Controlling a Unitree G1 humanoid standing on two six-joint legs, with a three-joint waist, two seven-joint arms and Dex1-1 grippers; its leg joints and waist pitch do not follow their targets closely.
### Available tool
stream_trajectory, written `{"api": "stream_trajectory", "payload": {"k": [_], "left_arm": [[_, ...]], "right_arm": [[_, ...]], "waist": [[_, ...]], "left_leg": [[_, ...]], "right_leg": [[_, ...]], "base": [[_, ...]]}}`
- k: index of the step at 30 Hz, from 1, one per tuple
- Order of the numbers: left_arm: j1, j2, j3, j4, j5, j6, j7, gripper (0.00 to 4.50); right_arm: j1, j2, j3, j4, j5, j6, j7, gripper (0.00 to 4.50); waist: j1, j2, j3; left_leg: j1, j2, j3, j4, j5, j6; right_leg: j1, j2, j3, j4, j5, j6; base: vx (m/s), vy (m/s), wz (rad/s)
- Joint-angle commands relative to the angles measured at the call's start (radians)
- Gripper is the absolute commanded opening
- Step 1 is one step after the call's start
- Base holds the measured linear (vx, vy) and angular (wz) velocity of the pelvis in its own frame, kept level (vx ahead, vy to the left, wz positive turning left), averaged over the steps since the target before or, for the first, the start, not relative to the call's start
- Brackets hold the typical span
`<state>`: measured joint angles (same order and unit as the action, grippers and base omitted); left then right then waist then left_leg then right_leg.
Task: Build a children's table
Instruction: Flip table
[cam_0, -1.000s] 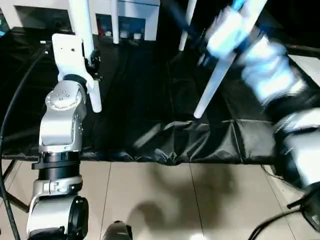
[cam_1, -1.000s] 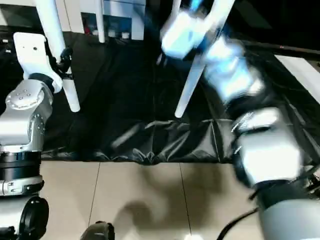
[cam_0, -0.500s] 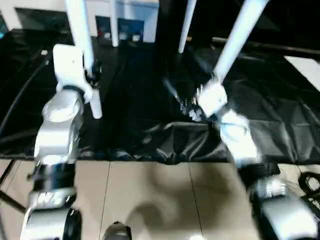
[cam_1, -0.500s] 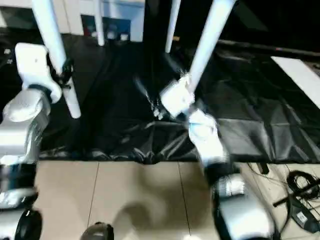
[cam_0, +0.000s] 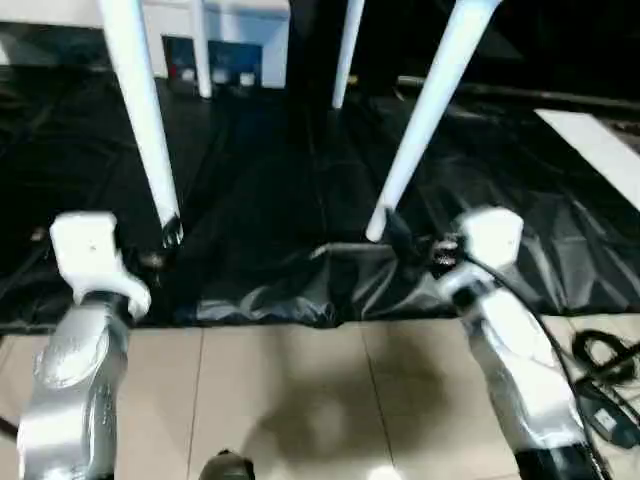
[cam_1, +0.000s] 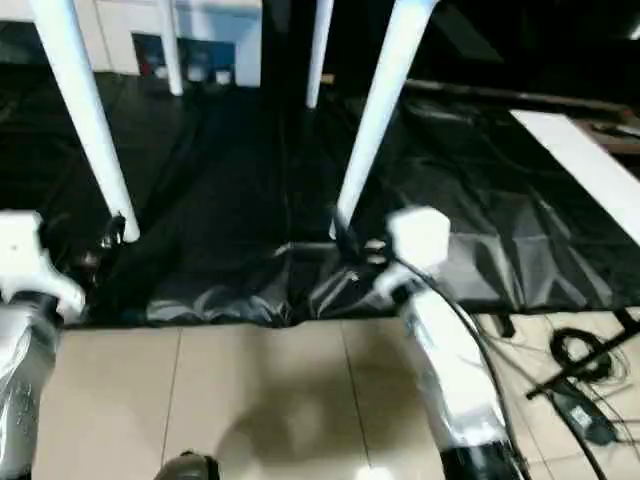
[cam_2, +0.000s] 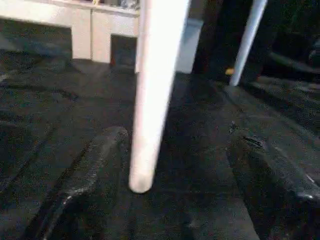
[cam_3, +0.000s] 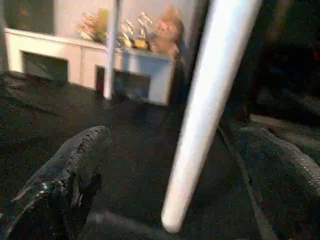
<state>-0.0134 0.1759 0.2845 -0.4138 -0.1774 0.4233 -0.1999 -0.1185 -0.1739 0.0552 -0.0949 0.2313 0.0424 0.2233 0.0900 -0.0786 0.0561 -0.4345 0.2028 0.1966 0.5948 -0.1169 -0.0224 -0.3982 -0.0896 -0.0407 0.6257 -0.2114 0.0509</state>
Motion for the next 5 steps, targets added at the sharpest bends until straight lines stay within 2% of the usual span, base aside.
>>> {"api": "stream_trajectory", "payload": {"k": [1, 2, 5], "left_arm": [[0.047, -0.009, -0.07, -0.095, 0.015, 0.04, 0.011, 3.58], [0.074, -0.021, -0.084, -0.129, 0.029, 0.04, 0.031, 3.58], [0.089, -0.019, -0.093, -0.144, 0.046, 0.027, 0.033, 3.58]], "right_arm": [[0.049, -0.026, -0.035, -0.099, 0.024, 0.085, -0.009, 4.5], [0.079, -0.031, -0.04, -0.153, 0.03, 0.136, -0.02, 4.5], [0.092, -0.033, -0.041, -0.178, 0.036, 0.16, -0.028, 4.5]], "waist": [[-0.01, 0.026, -0.046], [-0.013, 0.026, -0.044], [-0.03, 0.027, -0.038]], "left_leg": [[0.063, 0.03, -0.046, -0.1, -0.728, -0.158], [0.062, 0.029, -0.046, -0.101, -0.735, -0.159], [0.064, 0.023, -0.052, -0.106, -0.789, -0.171]], "right_leg": [[-0.01, -0.033, 0.021, -0.115, -0.487, -0.045], [-0.011, -0.032, 0.02, -0.116, -0.497, -0.043], [-0.005, -0.028, 0.003, -0.128, -0.567, -0.03]], "base": [[0.0, 0.0, 0.0], [0.0, 0.0, 0.0], [-0.023, 0.028, -0.13]]}}
